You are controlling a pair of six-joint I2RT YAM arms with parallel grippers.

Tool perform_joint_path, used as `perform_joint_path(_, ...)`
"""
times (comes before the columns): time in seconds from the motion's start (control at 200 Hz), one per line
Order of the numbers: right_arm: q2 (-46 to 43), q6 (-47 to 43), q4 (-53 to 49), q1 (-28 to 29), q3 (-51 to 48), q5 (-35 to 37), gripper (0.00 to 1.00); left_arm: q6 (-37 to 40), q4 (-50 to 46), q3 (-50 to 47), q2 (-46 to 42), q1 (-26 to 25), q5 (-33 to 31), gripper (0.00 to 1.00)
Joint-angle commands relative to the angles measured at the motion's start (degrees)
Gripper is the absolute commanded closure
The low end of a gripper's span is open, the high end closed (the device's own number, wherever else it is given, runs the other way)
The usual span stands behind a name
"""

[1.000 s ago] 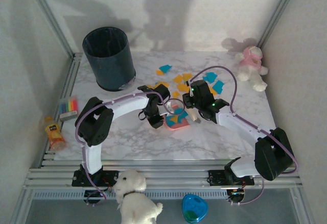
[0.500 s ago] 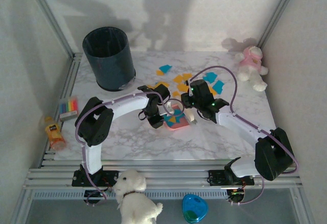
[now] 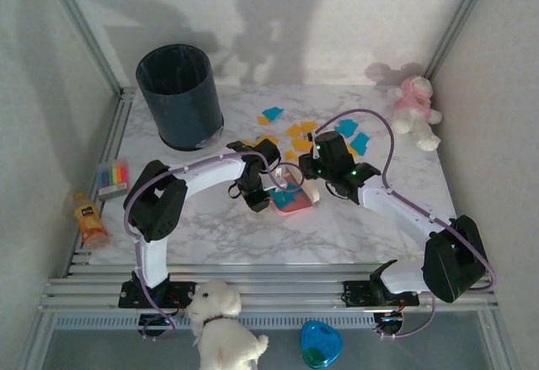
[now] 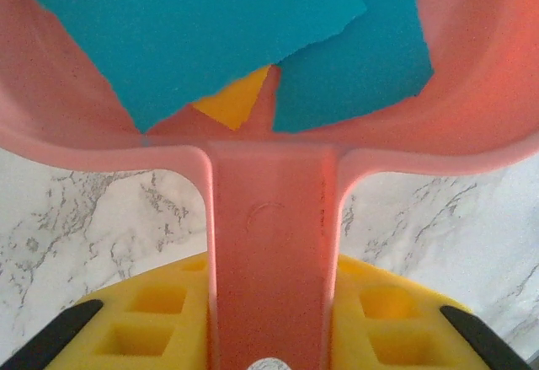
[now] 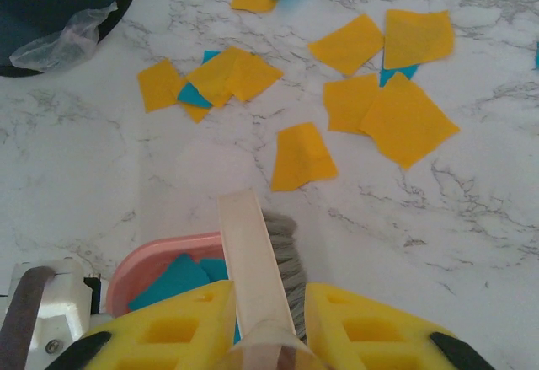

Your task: Sweep away the paper scraps from the table

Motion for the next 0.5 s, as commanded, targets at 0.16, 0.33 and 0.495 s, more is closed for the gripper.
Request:
perform_joint_path(0.16, -2.25, 3.31, -4.85, 0.95, 1.79, 3.83, 1.00, -1.37, 1.95, -0.82, -1.56, -0.19, -1.16, 1.00)
perform_joint_path(0.33, -4.64, 4.63, -4.73, 0.87, 1.81, 4.66, 1.00, -1.47, 3.44, -1.65, -3.25, 0.06, -1.71, 1.00)
perform_joint_path(0.495, -7.32, 5.48, -5.28, 0.75, 2.06, 7.20, 1.00, -1.46, 3.74, -1.91, -4.12, 0.25, -2.72, 1.00)
